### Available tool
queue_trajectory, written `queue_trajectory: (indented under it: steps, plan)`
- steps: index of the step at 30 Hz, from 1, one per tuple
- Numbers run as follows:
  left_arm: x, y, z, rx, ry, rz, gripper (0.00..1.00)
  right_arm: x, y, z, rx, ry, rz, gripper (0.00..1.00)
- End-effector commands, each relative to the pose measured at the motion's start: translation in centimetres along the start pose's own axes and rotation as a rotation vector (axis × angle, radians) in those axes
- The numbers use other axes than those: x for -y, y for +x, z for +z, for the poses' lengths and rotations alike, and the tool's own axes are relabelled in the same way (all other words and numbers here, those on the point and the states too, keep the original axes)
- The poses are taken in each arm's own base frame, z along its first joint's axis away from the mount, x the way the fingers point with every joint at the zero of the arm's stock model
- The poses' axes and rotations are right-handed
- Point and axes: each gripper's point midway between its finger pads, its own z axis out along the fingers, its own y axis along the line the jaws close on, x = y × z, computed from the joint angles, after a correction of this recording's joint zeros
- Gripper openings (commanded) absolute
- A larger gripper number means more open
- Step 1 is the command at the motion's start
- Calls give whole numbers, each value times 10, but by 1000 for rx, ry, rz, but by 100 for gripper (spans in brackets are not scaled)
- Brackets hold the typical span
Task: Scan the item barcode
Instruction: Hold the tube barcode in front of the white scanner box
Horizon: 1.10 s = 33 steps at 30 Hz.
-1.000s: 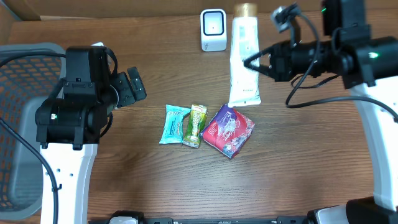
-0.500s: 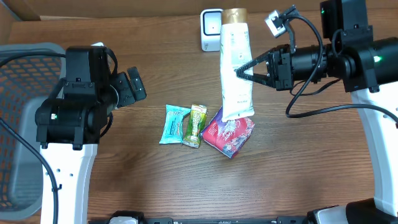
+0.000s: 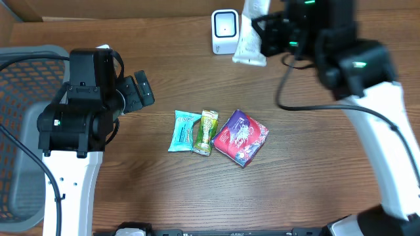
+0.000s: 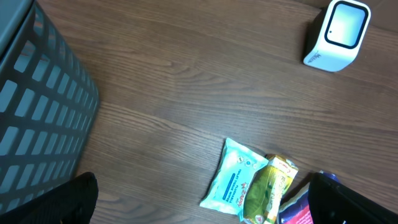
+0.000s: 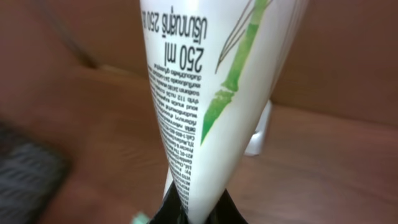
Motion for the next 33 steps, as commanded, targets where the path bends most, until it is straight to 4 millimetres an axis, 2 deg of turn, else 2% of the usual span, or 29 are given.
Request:
queue_trajectory:
  steps: [1,5,9,13,18,22,25,33]
  plan:
    - [-2,-3,-1,9,-11,-12,99,54,-2,33,42,465,-147,4]
    - [-2,-3,-1,9,-11,-12,100,73,16,79,-8,642,-298,4]
    - [-2,-3,-1,9,-11,-12,100,100,28,114,-65,827,-494,4]
    - [-2,-3,-1,9,-11,-12,100,111,39,151,-151,909,-747,4]
    - [-2,-3,-1,9,-11,-12,100,112,47,191,-166,912,-934,4]
    - [-2,-3,-1,9,-11,-12,100,106,64,223,-195,832,-1080,4]
    - [-2,-3,-1,9,-11,-12,100,103,73,238,-203,787,-1138,4]
    - [-2,-3,-1,9,-11,-12,100,94,79,263,-148,725,-1217,4]
